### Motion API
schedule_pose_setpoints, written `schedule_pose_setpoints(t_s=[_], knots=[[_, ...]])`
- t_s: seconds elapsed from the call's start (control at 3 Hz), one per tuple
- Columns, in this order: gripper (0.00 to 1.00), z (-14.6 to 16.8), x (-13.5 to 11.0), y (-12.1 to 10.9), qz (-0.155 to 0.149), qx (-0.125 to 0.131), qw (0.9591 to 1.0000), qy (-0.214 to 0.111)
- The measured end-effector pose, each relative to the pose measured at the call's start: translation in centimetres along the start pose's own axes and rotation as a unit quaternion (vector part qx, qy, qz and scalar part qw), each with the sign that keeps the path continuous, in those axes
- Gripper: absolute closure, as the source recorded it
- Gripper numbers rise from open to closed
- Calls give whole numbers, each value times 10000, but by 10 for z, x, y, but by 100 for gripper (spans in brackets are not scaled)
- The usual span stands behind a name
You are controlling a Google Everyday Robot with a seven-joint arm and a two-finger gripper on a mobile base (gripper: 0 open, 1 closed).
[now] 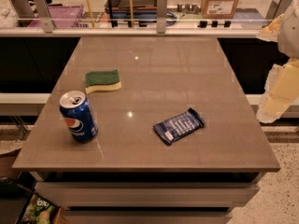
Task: Pick pepsi can
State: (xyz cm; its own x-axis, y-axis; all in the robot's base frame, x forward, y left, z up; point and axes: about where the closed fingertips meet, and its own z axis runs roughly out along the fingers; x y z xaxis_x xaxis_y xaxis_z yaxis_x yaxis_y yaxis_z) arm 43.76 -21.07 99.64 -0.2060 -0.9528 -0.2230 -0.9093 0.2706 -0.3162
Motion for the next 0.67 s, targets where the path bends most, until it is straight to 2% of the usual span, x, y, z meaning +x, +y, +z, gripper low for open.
schedule_pose_setpoints(t_s=[0.33,0.67], knots=[[0,0,0,0,0,0,10000,0],[0,-1,-6,-1,34,70,9998,-208]])
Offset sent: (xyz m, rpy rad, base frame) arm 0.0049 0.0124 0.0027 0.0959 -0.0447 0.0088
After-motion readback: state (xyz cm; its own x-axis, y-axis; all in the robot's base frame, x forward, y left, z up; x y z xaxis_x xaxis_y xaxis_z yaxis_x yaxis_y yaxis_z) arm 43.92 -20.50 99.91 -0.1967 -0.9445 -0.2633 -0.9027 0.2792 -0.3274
